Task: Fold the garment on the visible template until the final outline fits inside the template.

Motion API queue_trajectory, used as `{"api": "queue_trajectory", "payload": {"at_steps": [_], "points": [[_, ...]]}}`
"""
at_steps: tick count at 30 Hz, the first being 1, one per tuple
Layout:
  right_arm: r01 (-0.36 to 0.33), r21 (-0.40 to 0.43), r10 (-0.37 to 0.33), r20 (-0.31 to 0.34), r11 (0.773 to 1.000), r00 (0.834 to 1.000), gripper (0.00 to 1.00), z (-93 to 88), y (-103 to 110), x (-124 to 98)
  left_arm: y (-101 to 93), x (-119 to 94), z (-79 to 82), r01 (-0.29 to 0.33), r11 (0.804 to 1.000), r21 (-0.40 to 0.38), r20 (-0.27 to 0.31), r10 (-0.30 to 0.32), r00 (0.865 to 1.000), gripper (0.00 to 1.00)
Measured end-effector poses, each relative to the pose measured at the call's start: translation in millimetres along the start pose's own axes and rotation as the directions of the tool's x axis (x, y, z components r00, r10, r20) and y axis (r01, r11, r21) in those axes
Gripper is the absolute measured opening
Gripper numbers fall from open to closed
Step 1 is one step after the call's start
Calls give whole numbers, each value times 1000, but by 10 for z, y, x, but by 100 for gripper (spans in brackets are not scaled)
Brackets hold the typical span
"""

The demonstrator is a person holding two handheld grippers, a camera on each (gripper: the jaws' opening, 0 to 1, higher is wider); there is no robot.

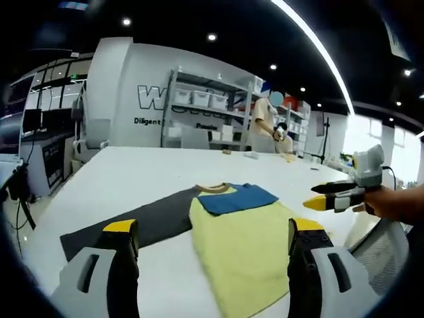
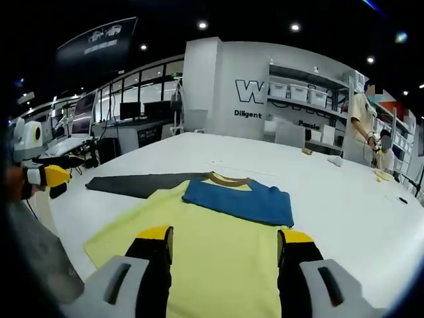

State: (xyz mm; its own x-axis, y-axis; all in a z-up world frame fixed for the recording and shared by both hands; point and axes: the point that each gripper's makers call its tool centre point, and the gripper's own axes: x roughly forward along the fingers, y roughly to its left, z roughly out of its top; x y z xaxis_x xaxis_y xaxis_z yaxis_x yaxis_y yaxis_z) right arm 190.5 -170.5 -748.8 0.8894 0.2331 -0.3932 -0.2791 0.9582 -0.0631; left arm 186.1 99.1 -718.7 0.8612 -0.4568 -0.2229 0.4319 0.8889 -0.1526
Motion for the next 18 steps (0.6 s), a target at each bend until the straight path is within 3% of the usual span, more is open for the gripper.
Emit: {"api": "queue_trajectory", "payload": {"at_steps": [1,2,4,8,10,14,16,18], "points": [[-3,-2,3,1,1000,1000,64,5,10,0,64,-9,11,-14,1000,-1,4,14,1000,88],[-6,-6,6,3,1000,1000,64,11,16,1,333,-52,10,-83,997,-9,2,83,997,88],[-8,-8,8,5,1000,1000,64,14,15,4,533,-73,4,-121,992,-34,6,121,993,87],[-15,-6,15,3,1000,1000,64,9,14,7,1129,-135,-115,-257,964,-66,-18,256,966,84],[-16,-3,16,4,1000,1000,64,9,11,7,1387,-149,-247,-305,948,-84,-55,302,952,83],[-20,-5,20,3,1000,1000,64,9,13,14,1775,-182,-545,-394,914,-97,-141,379,915,78],[-22,-8,22,3,1000,1000,64,8,17,19,1867,-158,-617,-399,908,-131,-149,380,913,75],[-25,-13,25,1,1000,1000,63,8,27,28,1958,-147,-743,-421,890,-172,-190,390,901,70]]}}
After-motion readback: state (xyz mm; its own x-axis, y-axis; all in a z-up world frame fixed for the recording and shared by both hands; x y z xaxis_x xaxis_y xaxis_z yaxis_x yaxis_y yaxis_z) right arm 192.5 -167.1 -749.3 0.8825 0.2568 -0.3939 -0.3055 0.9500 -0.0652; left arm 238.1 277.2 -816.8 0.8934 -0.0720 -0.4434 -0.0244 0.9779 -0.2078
